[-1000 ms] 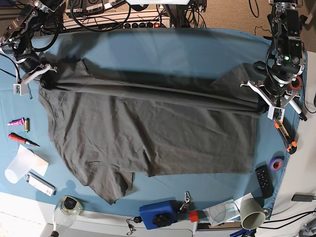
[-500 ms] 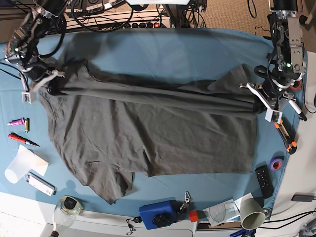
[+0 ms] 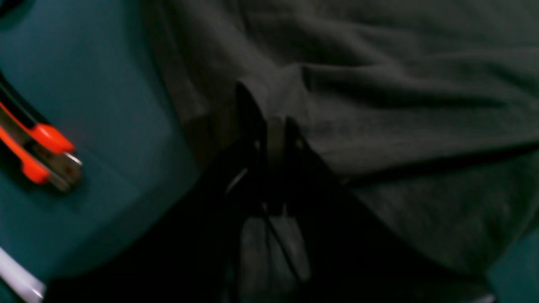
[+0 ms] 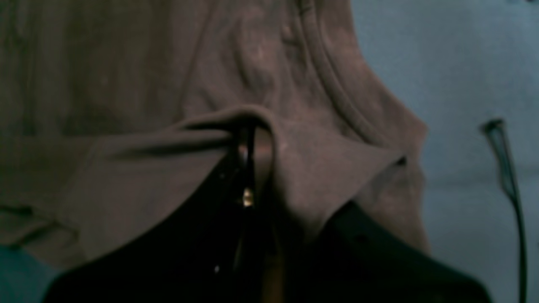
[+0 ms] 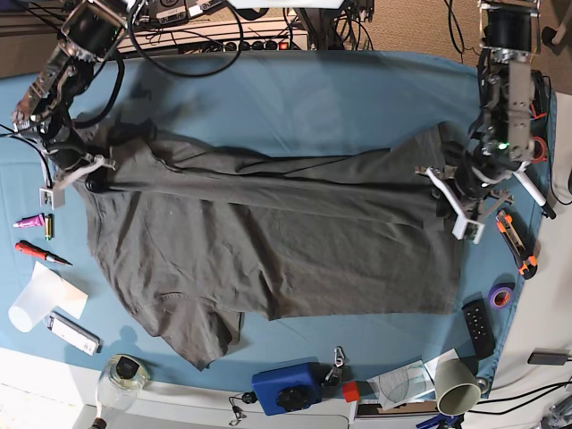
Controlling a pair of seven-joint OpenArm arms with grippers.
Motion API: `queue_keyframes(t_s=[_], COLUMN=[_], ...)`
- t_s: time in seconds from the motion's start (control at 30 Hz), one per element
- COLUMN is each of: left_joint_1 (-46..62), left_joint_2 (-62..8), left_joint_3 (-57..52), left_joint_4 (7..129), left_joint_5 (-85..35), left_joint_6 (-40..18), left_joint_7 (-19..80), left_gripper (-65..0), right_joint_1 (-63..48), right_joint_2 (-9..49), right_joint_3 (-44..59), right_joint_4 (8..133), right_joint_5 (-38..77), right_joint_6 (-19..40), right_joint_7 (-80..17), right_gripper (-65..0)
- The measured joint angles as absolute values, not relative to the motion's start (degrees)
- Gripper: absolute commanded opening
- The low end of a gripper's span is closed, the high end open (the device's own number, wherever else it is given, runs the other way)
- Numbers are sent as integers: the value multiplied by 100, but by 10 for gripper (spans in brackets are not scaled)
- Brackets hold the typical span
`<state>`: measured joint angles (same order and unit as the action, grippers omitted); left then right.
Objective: Fold the T-shirt properly
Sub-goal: 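Lower the folded edge onto the shirt and release with both grippers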
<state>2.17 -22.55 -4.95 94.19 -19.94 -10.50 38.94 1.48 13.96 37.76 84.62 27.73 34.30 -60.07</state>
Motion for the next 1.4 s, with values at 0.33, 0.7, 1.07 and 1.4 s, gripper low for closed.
queue_keyframes(t_s=[0.33,0.7,1.07,1.4], left_joint_1=[-97,-99,-40,777], left_joint_2=[-2257,-2272,-2274,-2272], left_joint_3=[-469,-471,-489,-504], left_joint_4=[9426,9461,10589,10613], left_joint_5=[-1868,-1859,-1520,-1544], left_joint_6=[-775,-770,-204,-128], left_joint_7=[4108,4222,5533,6182], left_gripper=[-650,-392,-392,-392], right_joint_1=[587,585,751,755], right_joint_2=[1396,1398,1431,1686], right_joint_3=[3771,3771,3782,3782], right_joint_4=[8103,8103,8106,8106], right_joint_5=[2786,2899,3358,3284], right_joint_6=[3430,3662,3664,3640], right_joint_7=[-6040,-6233,-6495,-6580], right_gripper=[-650,-434,-435,-435])
